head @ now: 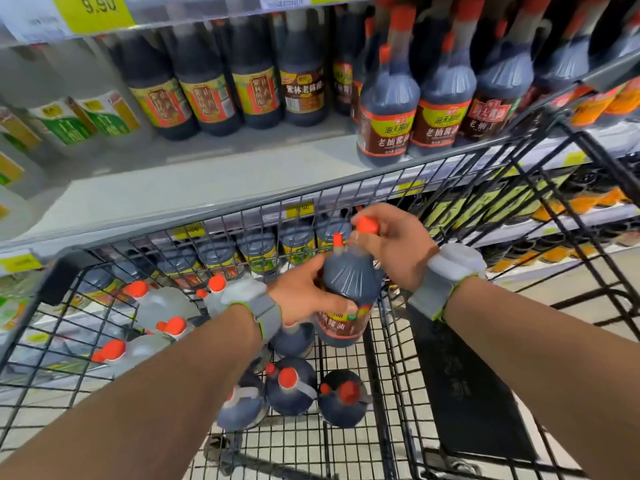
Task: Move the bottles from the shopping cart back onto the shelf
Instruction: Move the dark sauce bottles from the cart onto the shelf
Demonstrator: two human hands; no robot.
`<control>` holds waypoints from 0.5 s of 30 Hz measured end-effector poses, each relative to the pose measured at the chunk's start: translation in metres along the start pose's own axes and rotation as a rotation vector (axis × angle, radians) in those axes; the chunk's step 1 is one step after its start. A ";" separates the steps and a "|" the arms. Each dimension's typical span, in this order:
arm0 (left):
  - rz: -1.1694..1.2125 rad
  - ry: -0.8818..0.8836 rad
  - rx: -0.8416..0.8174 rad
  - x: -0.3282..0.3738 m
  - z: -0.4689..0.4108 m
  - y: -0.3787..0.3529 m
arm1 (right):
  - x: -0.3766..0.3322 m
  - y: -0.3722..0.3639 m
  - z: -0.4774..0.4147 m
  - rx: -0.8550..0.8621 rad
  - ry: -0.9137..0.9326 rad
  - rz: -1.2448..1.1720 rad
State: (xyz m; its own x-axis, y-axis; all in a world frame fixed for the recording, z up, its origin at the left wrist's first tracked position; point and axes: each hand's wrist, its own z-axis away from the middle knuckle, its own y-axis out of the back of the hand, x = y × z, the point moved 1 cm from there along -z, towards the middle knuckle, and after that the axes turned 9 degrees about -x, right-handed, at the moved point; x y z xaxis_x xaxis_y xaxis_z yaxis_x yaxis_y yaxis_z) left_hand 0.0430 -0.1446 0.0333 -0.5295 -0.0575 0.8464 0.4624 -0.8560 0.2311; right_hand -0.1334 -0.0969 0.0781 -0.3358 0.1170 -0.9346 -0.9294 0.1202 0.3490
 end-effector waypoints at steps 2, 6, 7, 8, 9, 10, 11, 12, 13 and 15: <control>0.085 -0.012 -0.091 0.008 0.001 0.007 | -0.009 0.004 -0.005 0.010 0.034 -0.055; 0.205 -0.036 -0.155 0.026 0.012 0.016 | -0.031 0.012 -0.005 0.056 0.057 -0.175; 0.187 -0.042 -0.138 0.031 0.016 0.018 | -0.035 0.012 -0.004 0.061 0.051 -0.205; 0.174 -0.044 -0.112 0.034 0.019 0.021 | -0.038 0.012 -0.004 0.060 0.038 -0.226; 0.175 -0.059 -0.079 0.037 0.021 0.023 | -0.039 0.011 -0.003 0.048 0.023 -0.240; 0.183 -0.079 -0.043 0.038 0.023 0.025 | -0.039 0.011 -0.003 0.029 0.007 -0.259; 0.196 -0.089 0.006 0.040 0.026 0.028 | -0.039 0.010 0.000 0.000 -0.007 -0.292; 0.205 -0.098 0.052 0.042 0.027 0.032 | -0.036 0.008 0.003 -0.032 -0.018 -0.333; 0.216 -0.111 0.097 0.047 0.029 0.036 | -0.032 0.006 0.007 -0.075 -0.018 -0.370; 0.256 -0.140 0.164 0.055 0.031 0.043 | -0.021 -0.002 0.020 -0.165 -0.014 -0.379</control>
State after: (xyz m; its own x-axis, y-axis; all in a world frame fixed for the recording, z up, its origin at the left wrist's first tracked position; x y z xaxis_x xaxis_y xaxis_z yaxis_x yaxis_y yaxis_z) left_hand 0.0556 -0.1685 0.1046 -0.2834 -0.1795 0.9421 0.6821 -0.7282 0.0665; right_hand -0.1211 -0.0795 0.0981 0.0359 0.1084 -0.9935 -0.9993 -0.0022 -0.0364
